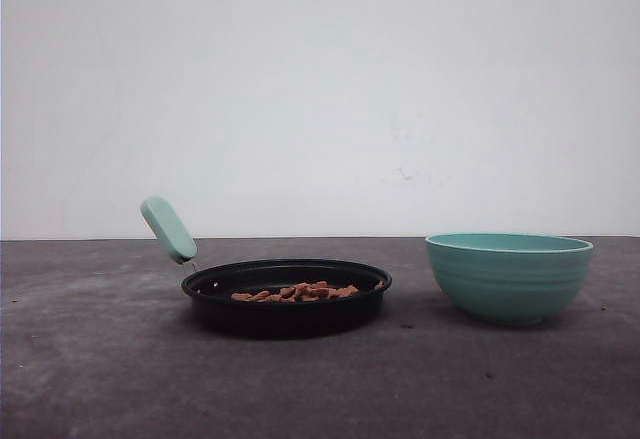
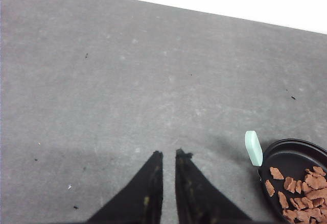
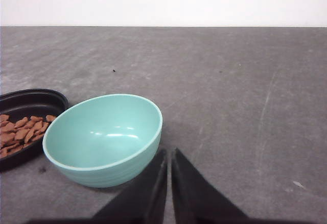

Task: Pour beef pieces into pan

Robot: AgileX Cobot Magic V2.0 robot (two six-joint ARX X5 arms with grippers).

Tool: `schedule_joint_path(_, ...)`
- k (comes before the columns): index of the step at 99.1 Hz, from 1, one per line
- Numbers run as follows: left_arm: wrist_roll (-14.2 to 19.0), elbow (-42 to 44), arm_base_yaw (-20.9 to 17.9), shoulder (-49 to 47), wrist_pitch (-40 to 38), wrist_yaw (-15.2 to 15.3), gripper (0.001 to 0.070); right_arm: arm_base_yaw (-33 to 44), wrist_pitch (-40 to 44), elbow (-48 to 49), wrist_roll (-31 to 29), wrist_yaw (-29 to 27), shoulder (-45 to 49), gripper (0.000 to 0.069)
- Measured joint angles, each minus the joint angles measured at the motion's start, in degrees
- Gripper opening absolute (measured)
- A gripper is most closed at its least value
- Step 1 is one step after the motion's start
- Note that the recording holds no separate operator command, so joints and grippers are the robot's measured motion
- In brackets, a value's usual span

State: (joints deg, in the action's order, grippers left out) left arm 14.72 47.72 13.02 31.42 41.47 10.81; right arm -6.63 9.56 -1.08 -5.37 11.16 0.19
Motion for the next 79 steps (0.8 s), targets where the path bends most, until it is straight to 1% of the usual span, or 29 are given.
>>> schedule_joint_path(23, 0.0, 0.0, 0.0, -1.4, 0.3, 0.0, 0.0019, 0.0, 0.0, 0.0, 0.0, 0.0, 0.0, 0.0012)
schedule_joint_path(39, -1.4, 0.0, -0.4, -7.3, -0.3, 0.6, 0.0019, 0.0, 0.0, 0.0, 0.0, 0.0, 0.0, 0.0012)
schedule_joint_path(45, -2.6, -1.1, -1.4, -10.3, -3.3, 0.7, 0.0019, 0.0, 0.0, 0.0, 0.0, 0.0, 0.0, 0.0012)
schedule_joint_path(53, -4.9, -7.1, -3.3, -14.8, -11.1, 0.4, 0.0019, 0.0, 0.0, 0.0, 0.0, 0.0, 0.0, 0.0012)
schedule_joint_path(62, -6.4, -16.8, -5.0, -19.0, -18.2, -2.5, 0.0019, 0.0, 0.0, 0.0, 0.0, 0.0, 0.0, 0.0012)
schedule_joint_path(72, -6.3, -26.9, -6.9, -24.0, -21.2, -6.2, 0.0018, 0.0, 0.0, 0.0, 0.0, 0.0, 0.0, 0.0012)
schedule_joint_path(79, -4.9, -32.4, -8.2, -27.2, -22.0, -8.2, 0.0018, 0.0, 0.0, 0.0, 0.0, 0.0, 0.0, 0.0012)
